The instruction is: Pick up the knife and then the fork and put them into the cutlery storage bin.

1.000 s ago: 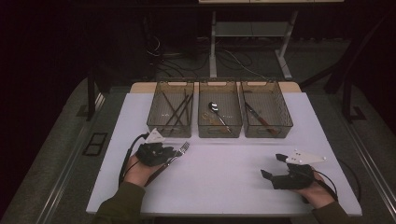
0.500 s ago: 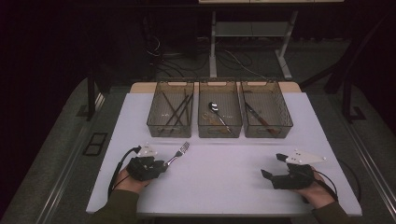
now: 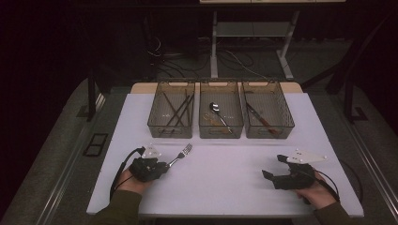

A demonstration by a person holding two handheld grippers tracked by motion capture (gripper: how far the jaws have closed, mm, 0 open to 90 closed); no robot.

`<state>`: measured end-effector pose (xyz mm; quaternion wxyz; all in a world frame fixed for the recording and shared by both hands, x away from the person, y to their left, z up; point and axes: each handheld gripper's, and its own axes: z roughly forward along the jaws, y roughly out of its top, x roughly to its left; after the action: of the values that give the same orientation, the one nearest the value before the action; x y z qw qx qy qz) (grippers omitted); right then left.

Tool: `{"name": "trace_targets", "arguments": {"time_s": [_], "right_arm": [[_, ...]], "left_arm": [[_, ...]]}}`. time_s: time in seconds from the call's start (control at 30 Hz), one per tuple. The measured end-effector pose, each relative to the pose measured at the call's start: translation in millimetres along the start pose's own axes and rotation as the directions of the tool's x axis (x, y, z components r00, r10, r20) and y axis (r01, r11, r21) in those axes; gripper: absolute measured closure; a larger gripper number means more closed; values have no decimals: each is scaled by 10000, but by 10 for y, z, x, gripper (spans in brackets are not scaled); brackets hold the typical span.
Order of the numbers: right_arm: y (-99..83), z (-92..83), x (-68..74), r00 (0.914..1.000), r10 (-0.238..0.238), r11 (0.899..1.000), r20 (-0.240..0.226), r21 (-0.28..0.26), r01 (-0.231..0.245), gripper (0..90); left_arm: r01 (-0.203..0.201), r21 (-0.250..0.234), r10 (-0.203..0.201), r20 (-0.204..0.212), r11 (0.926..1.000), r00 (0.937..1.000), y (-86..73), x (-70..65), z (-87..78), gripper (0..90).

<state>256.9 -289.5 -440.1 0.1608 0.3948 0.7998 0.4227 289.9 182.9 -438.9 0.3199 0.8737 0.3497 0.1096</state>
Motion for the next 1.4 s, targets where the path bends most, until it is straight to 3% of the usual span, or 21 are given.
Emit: {"name": "trace_targets", "arguments": {"time_s": [0.07, 0.17, 0.37, 0.47, 0.67, 0.73, 0.97, 1.23, 1.4], "right_arm": [[5, -3, 0, 10000, 1, 10000, -52, 52, 0, 147], [13, -4, 1, 9999, -138, 9997, -102, 221, 141, 147], [88, 2, 7, 9994, 221, 9992, -259, 353, -212, 147], [157, -12, 38, 9987, 180, 9996, -479, 219, -170, 147], [297, 49, 94, 9964, 318, 9992, -783, 269, -298, 159], [348, 75, 113, 9948, 371, 9993, -952, 107, -363, 239], [476, 166, 168, 9887, 472, 9984, -1422, -237, -511, 255], [582, 288, 153, 9828, 655, 9957, -1728, -531, -757, 351], [605, 366, 125, 9766, 1017, 9922, -1896, -515, -1133, 420]], "left_arm": [[73, -76, -72, 85, 9999, 9999, 11, 0, 4, 770], [-131, -257, 134, 118, 9996, 9998, 50, -28, 4, 770], [-352, -786, 385, 405, 9963, 9984, 150, -126, -32, 769], [-478, -1012, 543, 629, 9937, 9965, 226, -206, -26, 769], [-848, -1269, 992, 1118, 9883, 9888, 413, -429, 47, 769], [-1066, -1284, 1227, 1247, 9860, 9846, 474, -518, 90, 769], [-1440, -1377, 1655, 1607, 9800, 9730, 661, -724, 239, 769], [-1774, -1394, 2001, 1705, 9742, 9648, 836, -885, 402, 769], [-1857, -1596, 2127, 1737, 9696, 9615, 893, -972, 415, 769]]}}
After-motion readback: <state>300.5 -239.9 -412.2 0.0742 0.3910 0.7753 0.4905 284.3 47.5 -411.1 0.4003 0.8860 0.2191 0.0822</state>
